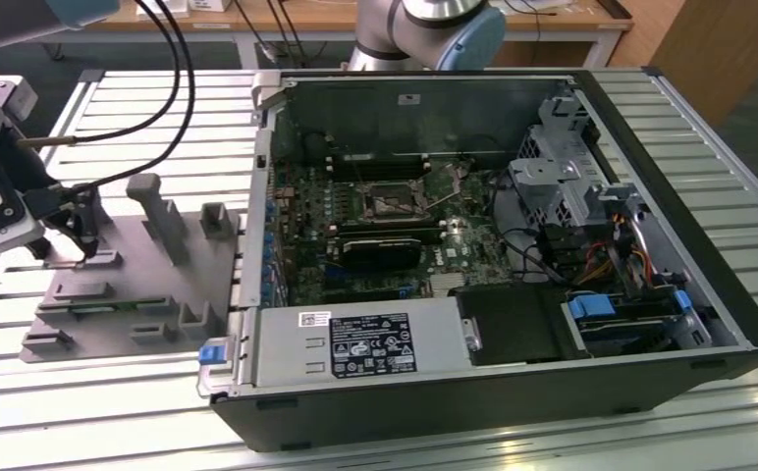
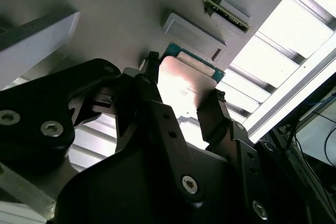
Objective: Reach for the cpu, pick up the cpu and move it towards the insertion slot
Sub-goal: 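Pick up the cpu and move it towards the insertion slot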
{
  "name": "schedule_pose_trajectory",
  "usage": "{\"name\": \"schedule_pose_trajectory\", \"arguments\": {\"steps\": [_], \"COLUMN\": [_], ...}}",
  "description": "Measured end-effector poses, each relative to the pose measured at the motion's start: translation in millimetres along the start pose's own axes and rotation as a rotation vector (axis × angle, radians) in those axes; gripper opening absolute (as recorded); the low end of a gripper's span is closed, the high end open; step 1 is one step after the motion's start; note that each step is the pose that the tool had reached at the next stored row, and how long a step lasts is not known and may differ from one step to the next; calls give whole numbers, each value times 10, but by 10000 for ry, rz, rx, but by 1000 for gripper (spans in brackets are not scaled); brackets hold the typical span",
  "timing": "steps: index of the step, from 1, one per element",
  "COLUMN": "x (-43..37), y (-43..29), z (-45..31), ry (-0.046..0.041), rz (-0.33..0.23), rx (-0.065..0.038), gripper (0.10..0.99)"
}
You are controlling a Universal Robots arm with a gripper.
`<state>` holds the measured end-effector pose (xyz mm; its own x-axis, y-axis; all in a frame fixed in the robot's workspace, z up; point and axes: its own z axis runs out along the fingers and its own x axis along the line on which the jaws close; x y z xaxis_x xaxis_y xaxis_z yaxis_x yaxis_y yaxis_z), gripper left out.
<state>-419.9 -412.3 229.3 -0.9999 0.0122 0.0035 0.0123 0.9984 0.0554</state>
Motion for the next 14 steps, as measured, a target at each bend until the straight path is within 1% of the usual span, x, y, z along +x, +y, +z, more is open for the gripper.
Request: {"name": "schedule_pose_trajectory", "arguments": {"steps": [6,14], "x": [0,0], "y": [1,4], "z": [-22,-75], "ry": [3,2], "rz": [0,0], "rx": [2,2], "gripper": [541,541]}}
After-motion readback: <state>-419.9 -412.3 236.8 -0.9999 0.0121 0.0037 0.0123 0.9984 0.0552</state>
